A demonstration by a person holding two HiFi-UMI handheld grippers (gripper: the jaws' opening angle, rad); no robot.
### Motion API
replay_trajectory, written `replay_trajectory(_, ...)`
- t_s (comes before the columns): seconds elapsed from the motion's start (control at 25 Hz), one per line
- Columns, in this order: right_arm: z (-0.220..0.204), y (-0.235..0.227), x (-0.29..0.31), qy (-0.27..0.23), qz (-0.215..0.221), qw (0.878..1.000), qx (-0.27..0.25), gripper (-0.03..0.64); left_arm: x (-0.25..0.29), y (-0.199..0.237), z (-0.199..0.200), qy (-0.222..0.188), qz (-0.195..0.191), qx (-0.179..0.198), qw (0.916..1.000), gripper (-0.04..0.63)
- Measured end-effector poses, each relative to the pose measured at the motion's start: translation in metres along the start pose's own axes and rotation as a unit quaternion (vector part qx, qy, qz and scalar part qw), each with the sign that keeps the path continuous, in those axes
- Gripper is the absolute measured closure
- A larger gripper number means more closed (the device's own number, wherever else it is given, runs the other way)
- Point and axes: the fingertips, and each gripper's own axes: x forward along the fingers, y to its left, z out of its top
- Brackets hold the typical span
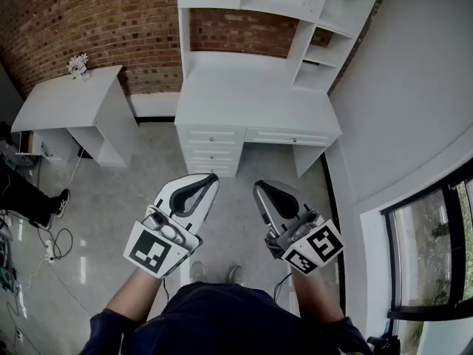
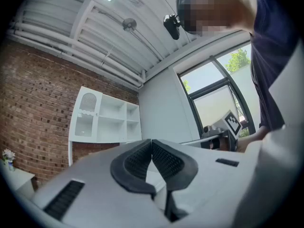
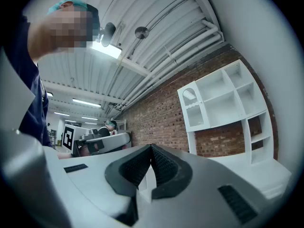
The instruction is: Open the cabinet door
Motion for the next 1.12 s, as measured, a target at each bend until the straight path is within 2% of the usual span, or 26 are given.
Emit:
replay_trajectory(0.32, -0.002, -0.002, 0.0, 0.002, -0.004, 1.0, 0.002, 0.592, 0.001, -0.004, 0.0, 0.003, -0.016, 0.008, 0.9998, 0.588)
replay_trajectory(0.52, 0.0, -0.004, -0.004, -0.008, 0.002, 1.0, 0.008, 0.591, 0.006, -0.006, -0.003, 0.0, -0.006, 0.001, 1.0, 0.588)
replay_trajectory(0.84, -0.001, -0.018, -0.03, -0.008, 0.012, 1.0, 0.021, 0.591, 0.018, -0.034, -0.008, 0.013, -0.01, 0.012, 0.9998, 0.588)
replay_trajectory(1.12, 0.0, -0.03, -0.061, -0.01, 0.03, 0.999, 0.023, 0.591, 0.031, -0.062, -0.013, 0.017, 0.008, 0.018, 0.9997, 0.588)
